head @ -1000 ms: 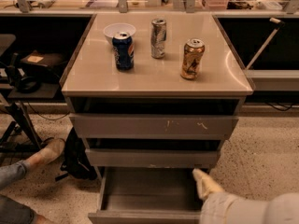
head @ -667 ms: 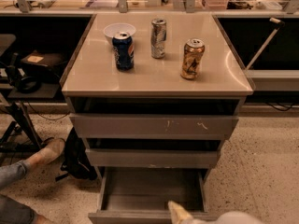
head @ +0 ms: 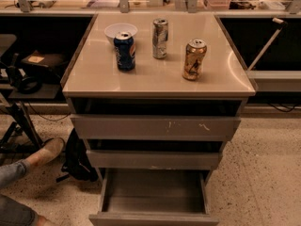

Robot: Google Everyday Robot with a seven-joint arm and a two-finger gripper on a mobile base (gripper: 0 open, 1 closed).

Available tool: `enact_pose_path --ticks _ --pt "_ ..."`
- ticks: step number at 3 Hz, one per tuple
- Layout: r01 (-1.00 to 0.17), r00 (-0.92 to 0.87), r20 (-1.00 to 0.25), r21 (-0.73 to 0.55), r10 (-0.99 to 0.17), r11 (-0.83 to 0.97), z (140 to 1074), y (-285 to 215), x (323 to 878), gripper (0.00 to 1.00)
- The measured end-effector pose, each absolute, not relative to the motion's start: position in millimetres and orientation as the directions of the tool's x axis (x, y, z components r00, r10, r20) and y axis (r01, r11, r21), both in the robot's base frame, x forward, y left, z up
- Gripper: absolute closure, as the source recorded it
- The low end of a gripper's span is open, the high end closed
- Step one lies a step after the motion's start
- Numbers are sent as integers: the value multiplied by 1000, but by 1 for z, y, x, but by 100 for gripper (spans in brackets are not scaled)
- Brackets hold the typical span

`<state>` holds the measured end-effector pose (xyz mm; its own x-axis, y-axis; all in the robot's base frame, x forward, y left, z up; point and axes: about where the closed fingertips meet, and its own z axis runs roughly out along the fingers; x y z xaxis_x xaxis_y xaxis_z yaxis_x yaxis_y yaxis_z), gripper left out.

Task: Close bottom drawer

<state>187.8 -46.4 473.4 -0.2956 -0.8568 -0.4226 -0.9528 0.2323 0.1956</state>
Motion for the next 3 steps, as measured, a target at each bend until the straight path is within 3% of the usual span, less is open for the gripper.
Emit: enact_pose_path --ticks 1,3 --pt "-925 -372 -403 234 -836 299 448 -51 196 0" --pt "-937 -343 -446 222 -827 270 447 -59 206 0"
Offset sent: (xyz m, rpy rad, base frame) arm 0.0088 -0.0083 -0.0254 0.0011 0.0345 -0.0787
